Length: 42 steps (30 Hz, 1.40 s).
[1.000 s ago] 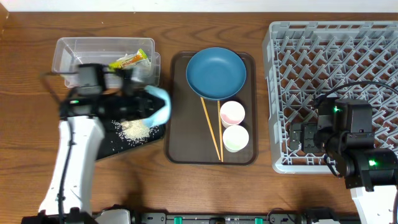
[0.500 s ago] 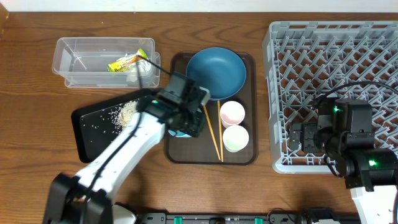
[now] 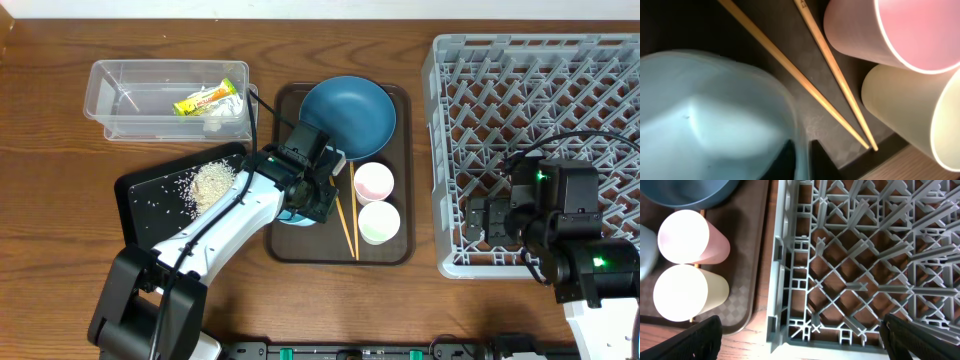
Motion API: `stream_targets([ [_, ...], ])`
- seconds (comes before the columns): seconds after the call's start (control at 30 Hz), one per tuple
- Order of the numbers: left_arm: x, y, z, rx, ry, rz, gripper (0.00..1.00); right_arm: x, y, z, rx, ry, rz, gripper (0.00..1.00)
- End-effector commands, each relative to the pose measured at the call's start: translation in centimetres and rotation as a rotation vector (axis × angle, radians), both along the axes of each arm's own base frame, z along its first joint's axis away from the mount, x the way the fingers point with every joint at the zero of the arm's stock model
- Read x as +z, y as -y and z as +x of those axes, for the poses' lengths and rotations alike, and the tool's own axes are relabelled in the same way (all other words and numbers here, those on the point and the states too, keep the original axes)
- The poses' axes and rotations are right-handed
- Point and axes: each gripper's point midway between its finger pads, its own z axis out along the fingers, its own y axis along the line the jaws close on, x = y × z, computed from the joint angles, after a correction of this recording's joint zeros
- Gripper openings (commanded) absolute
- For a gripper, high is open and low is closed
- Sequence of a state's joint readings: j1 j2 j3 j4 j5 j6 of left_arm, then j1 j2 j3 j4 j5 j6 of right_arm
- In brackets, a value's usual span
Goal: Sort waste into correct bins and load items into the dishwasher rack
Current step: 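Carry the emptied bowl with the left gripper back onto the brown tray, then release the bowl and move the left gripper toward the pink cup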
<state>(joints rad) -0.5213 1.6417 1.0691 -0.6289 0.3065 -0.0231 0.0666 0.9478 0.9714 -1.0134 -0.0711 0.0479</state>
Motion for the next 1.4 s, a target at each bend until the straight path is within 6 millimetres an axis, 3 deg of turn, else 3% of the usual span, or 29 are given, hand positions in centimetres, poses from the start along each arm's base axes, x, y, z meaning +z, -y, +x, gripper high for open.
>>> stream_targets([
  [0.0,-0.2,-0.1,0.1,0.005,0.000,0.012,0.28,0.9,-0.1,0.2,0.004,0.027,-0.001,0.99],
  [0.2,0.6,0.0,0.4,0.008,0.015,0.004,0.43,0.9,-0.1,0.2,0.004,0.025,-0.002,0.99],
  [0.47,7.0,1.1,2.4,0.010,0.185,-0.095,0.54,0.9,-0.1,0.2,0.004,0.027,-0.001,0.99],
  [0.6,8.3,1.8,3.2,0.027,0.235,-0.140,0.55,1.0,-0.1,0.2,0.004,0.027,-0.001,0.99],
  [0.93,7.2,4.5,4.8,0.040,0.256,-0.196,0.56,1.0,-0.1,0.2,0.004,0.027,-0.001,0.99],
  [1.17,4.0,5.8,5.0,0.018,0.209,-0.168,0.55,0.9,-0.1,0.2,0.004,0.026,-0.001,0.99],
  [1.37,1.0,6.1,5.5,0.018,0.173,-0.144,0.35,0.9,-0.1,0.2,0.004,0.026,-0.001,0.99],
])
